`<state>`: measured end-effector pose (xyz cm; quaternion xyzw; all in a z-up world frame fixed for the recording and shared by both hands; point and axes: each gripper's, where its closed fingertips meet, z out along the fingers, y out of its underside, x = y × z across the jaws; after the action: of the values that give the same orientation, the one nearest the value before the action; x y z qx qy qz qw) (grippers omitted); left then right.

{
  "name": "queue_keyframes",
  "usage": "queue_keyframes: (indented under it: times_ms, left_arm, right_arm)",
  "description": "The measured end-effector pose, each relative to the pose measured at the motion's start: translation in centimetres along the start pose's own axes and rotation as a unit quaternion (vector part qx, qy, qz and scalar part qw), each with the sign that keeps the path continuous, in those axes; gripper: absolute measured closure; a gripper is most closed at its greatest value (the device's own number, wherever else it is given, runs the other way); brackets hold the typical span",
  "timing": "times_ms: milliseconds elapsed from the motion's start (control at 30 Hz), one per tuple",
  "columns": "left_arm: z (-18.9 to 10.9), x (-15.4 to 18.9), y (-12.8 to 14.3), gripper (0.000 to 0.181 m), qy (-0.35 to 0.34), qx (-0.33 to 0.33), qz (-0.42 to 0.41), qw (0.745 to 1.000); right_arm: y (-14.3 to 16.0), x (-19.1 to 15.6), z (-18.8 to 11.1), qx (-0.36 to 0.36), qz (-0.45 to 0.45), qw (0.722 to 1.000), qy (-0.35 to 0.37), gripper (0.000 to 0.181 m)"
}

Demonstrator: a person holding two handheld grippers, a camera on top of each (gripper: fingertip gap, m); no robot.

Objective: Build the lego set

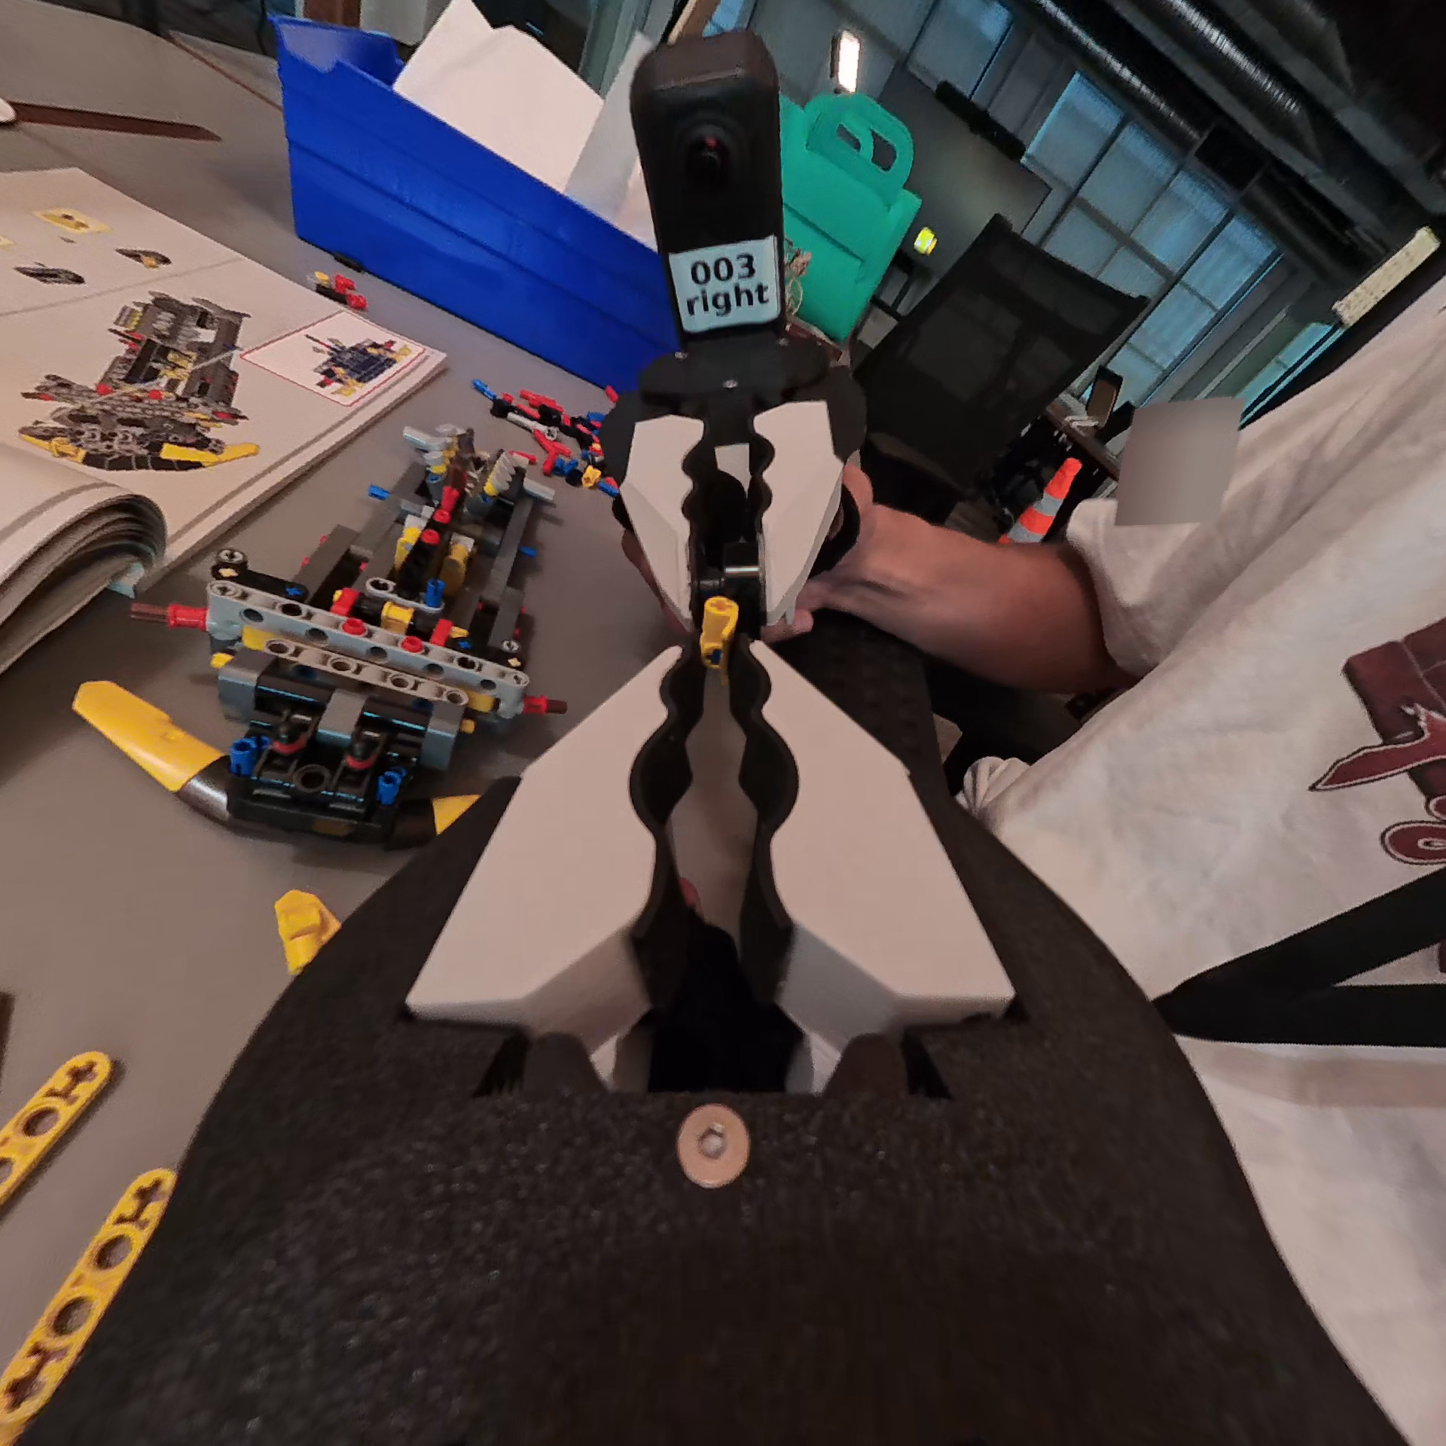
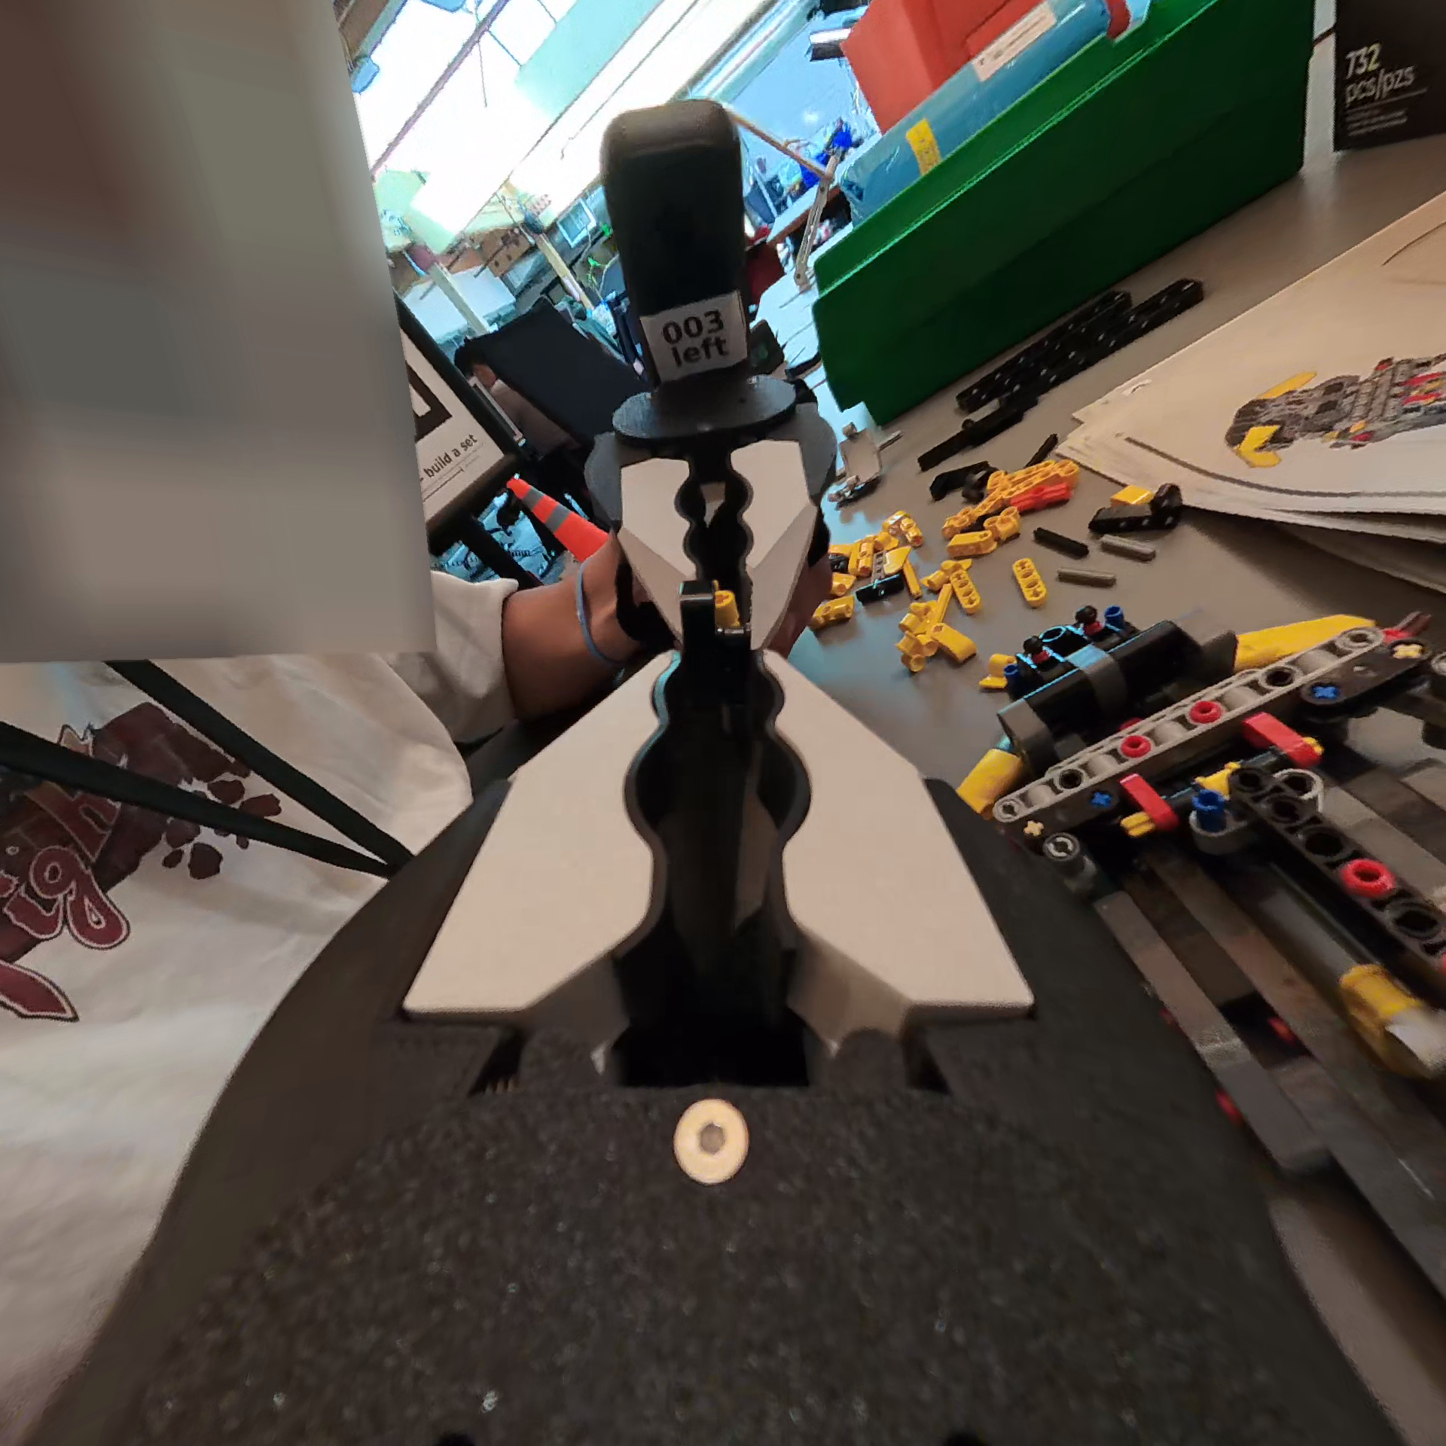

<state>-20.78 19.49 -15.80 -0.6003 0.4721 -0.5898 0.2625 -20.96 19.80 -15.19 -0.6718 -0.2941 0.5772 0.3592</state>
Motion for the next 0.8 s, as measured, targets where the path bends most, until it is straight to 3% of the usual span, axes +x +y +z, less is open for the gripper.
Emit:
queue_keyframes:
  times_ms: [200,300,800]
  left_arm:
    - [-0.1,0.3,-0.2,0.176,0.022,0.011,-0.018,1.000]
    - [0.6,0.6,0.8,0.176,0.030,-0.019,-0.015,0.999]
    - [0.3,0.0,0.6,0.177,0.008,-0.017,-0.007,1.000]
  right_arm:
    - [-0.5,-0.4,0.1,0.018,0.005,1.000,-0.018,0.166]
    - [-0.3,-0.7,0.5,0.010,-0.003,1.000,-0.022,0.167]
    - [0.4,0.1,0.0,-0.026,-0.007,1.000,0.005,0.167]
